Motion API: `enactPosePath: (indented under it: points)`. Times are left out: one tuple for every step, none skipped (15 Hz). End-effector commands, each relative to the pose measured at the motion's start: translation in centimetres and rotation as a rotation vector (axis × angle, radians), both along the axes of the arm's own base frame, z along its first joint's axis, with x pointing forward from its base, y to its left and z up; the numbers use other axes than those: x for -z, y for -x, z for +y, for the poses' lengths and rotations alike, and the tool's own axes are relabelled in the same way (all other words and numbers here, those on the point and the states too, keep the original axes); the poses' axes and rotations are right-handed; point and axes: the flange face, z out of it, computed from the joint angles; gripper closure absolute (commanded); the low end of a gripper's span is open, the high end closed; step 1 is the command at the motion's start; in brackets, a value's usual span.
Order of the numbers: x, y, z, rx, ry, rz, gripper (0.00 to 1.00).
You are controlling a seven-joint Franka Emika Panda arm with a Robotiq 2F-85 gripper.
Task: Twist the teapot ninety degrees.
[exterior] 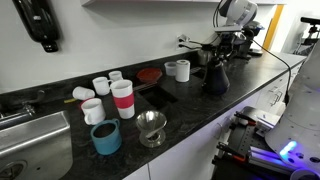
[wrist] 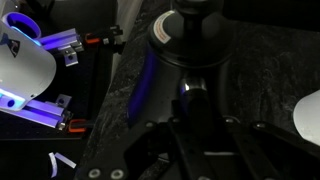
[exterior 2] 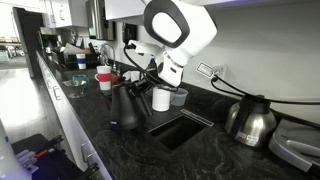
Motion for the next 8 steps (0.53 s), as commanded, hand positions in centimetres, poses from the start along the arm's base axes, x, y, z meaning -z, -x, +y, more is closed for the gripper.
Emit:
enactPosePath:
  points:
    - [0.0, 0.0, -0.1, -0.001, -0.001, 0.001, 0.74]
    - [0.0, -0.2, -0.1, 0.004, -0.008, -0.003, 0.94]
    - [-0.1, -0.4, -0.2, 0.021, -0.04, -0.004, 0.94]
    - [-0.2, -0.6, -0.2, 0.042, -0.071, -0.01, 0.94]
    - [-0.2, -0.7, -0.2, 0.065, -0.101, -0.015, 0.94]
    - [-0.1, -1.0, -0.2, 0.095, -0.148, -0.02, 0.94]
    - [0.0, -1.3, -0.2, 0.122, -0.19, -0.026, 0.94]
    - [0.1, -1.5, -0.1, 0.144, -0.232, -0.033, 0.94]
